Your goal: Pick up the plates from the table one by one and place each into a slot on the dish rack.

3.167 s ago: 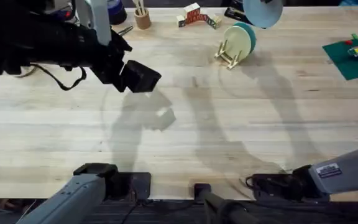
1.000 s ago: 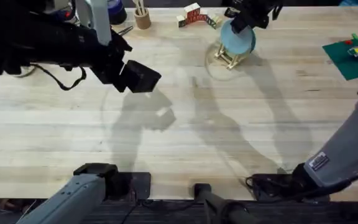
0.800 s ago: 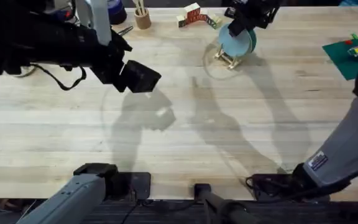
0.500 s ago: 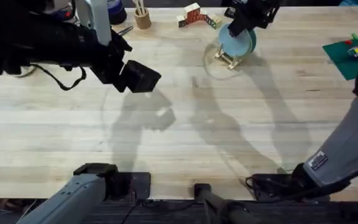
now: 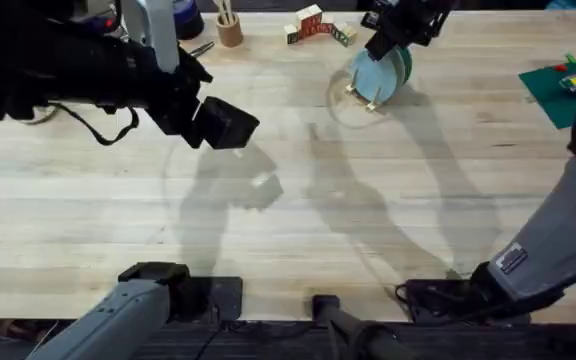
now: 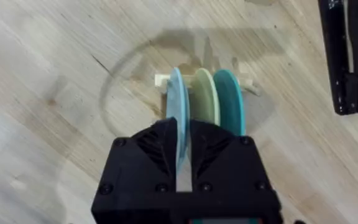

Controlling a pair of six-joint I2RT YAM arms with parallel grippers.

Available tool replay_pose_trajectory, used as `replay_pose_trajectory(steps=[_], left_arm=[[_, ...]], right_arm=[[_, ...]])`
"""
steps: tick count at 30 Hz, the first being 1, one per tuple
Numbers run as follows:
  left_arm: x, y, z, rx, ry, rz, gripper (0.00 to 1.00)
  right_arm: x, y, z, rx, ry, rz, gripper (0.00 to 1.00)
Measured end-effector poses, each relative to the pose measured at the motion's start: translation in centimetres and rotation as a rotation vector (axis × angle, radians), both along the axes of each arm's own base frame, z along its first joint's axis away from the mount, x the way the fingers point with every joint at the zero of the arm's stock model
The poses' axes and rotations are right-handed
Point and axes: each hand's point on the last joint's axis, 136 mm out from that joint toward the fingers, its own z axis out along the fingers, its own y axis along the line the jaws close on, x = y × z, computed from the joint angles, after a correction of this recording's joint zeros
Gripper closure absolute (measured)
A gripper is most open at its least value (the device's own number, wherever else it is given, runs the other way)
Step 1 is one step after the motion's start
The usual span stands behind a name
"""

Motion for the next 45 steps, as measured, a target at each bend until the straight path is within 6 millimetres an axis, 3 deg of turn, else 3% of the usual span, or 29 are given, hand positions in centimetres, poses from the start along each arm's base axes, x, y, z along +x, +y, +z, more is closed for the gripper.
replay_pose_trajectory(steps=[10, 14, 17, 19, 22, 23, 30, 37, 41, 45], left_arm=[[0.0, 0.0, 0.0, 0.000, 0.000, 0.000, 0.008], [0.0, 0.0, 0.0, 0.000, 0.000, 0.000, 0.008], [0.0, 0.0, 0.0, 0.000, 0.000, 0.000, 0.008], [0.0, 0.0, 0.0, 0.000, 0.000, 0.000, 0.008], [0.0, 0.0, 0.0, 0.000, 0.000, 0.000, 0.008], [0.0, 0.0, 0.0, 0.000, 0.000, 0.000, 0.008], [0.0, 0.0, 0.0, 0.000, 0.000, 0.000, 0.008], [0.0, 0.0, 0.0, 0.000, 0.000, 0.000, 0.008], [0.0, 0.0, 0.0, 0.000, 0.000, 0.000, 0.008], [0.0, 0.0, 0.0, 0.000, 0.000, 0.000, 0.008]], right_arm=[[-1.1, -0.2, 0.6, -0.001, 0.040, -0.023, 0.727], [-1.9, -0.3, 3.7, 0.012, -0.009, -0.027, 0.668], [-3.0, -0.6, 7.4, 0.029, -0.074, -0.029, 0.595], [-4.2, -0.8, 9.7, 0.037, -0.107, -0.029, 0.437], [-6.4, -1.3, 12.5, 0.048, -0.139, -0.037, 0.048], [-7.2, -1.5, 13.2, 0.052, -0.142, -0.043, 0.016], [-11.6, -2.5, 15.2, 0.067, -0.098, -0.102, 0.006], [-14.0, -3.0, 15.2, 0.078, -0.026, -0.173, 0.005], [-14.4, -2.7, 14.2, 0.077, 0.010, -0.189, 0.005], [-14.8, -1.8, 11.8, 0.066, 0.068, -0.183, 0.005]])
